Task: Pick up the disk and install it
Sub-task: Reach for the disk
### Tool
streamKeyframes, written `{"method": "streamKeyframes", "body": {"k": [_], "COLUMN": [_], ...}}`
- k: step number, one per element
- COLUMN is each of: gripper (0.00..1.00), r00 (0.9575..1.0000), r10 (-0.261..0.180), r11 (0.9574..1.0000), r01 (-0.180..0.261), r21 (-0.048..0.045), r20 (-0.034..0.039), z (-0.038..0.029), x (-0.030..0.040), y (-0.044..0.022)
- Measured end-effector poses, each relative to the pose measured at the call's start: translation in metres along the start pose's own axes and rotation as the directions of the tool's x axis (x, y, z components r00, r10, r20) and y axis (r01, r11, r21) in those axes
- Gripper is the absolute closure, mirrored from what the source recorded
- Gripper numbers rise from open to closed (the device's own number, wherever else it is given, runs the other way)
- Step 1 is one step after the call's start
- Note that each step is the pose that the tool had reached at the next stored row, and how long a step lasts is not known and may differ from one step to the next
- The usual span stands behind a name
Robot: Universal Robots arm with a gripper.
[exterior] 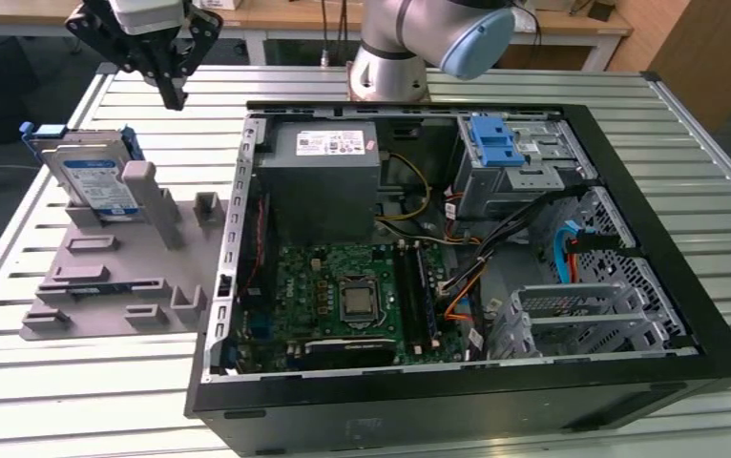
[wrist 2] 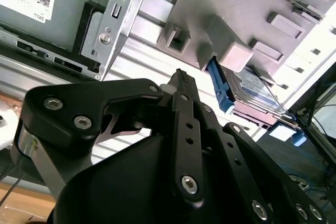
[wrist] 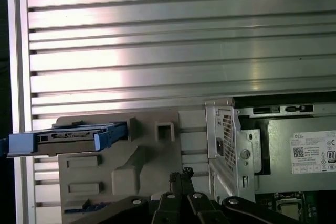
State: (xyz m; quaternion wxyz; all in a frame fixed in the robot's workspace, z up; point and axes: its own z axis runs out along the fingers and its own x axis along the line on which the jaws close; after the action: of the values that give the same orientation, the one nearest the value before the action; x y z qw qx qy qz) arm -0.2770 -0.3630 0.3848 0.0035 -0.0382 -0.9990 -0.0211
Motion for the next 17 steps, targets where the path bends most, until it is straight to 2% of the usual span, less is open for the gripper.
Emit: {"method": "streamKeyframes", "body": {"k": [17], "gripper": [0.89], "r00": [1.0000], "r10": [0.000], "r11": [1.0000], "r01": [0.000], "r21": [0.0000], "r20": [-0.0001], "z": [0.0039], "x": [0.0345], "y": [0.0006]}}
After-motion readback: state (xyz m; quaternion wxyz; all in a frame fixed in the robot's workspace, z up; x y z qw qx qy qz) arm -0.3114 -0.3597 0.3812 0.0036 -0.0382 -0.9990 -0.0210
